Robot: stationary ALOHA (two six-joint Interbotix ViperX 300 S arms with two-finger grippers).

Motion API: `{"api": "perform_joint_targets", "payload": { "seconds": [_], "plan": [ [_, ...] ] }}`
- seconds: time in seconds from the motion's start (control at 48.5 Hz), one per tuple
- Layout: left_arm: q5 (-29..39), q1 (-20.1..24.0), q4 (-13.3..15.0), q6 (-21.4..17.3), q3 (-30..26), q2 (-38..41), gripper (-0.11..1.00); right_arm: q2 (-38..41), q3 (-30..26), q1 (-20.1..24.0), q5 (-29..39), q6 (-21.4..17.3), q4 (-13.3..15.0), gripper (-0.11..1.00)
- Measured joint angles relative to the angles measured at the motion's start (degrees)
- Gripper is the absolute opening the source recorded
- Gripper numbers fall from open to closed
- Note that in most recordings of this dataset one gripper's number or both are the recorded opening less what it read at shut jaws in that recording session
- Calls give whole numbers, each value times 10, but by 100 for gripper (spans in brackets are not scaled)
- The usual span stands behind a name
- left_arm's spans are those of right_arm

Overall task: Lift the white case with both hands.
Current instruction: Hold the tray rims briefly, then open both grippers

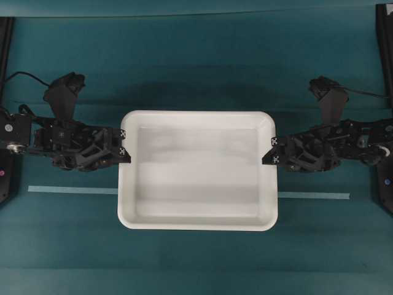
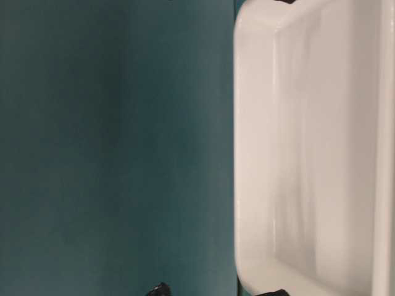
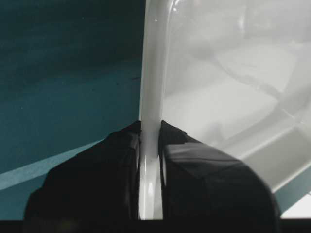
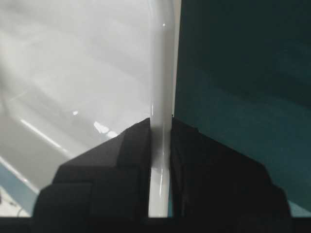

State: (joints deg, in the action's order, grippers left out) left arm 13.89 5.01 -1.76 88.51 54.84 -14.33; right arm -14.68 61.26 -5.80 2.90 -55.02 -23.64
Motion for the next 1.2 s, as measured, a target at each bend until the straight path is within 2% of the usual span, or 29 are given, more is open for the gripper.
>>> {"api": "perform_joint_targets", "payload": {
  "seconds": [0.537,0.908,1.135,1.197],
  "plan": [
    [-35,0,0,-1,7,59,5,66,2,6,-39,0,-1,9],
    [-59,5,0,-1,9,78,5,73,4,6,-40,-1,-1,9],
    [-83,6,0,-16,15,78,5,73,4,6,-36,-2,-1,9],
    [-98,6,0,-23,18,79,5,73,4,5,-34,-2,-1,13]
  ]
}}
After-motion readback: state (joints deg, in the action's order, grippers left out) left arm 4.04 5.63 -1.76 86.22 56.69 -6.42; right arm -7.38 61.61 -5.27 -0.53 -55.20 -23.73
